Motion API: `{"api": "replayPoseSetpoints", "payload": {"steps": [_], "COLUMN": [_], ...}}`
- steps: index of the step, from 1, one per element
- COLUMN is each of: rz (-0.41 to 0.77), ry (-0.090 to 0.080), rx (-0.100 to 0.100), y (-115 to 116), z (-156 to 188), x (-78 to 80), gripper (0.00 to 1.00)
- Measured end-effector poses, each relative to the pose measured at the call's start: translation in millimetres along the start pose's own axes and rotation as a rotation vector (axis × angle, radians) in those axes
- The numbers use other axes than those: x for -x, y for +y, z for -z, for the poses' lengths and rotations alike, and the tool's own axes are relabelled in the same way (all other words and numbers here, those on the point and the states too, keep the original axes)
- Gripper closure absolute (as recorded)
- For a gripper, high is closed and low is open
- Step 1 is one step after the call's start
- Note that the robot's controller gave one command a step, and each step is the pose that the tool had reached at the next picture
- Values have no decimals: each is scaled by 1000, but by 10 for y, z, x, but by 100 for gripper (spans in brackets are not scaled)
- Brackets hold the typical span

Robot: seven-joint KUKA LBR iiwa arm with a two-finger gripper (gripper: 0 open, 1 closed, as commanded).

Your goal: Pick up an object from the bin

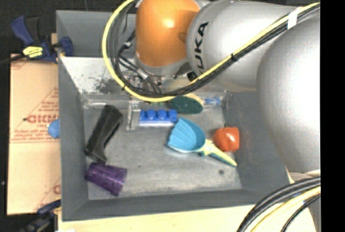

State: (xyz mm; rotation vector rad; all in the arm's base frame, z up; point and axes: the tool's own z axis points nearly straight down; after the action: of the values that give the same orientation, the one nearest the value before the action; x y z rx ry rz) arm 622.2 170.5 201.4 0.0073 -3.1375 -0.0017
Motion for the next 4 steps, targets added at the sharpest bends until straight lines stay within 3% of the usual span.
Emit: {"api": "replayPoseSetpoints", "payload": {"steps": [1, 2, 3, 4], "rz": [-5, 640, 542, 913], "ry": [-8, -30, -13, -17], "rx": [2, 4, 1, 3], "y": [-12, 325, 463, 426], "z": [55, -1227, -475, -1003], "x": [14, 218, 191, 154], "gripper": [0, 0, 0, 0]}}
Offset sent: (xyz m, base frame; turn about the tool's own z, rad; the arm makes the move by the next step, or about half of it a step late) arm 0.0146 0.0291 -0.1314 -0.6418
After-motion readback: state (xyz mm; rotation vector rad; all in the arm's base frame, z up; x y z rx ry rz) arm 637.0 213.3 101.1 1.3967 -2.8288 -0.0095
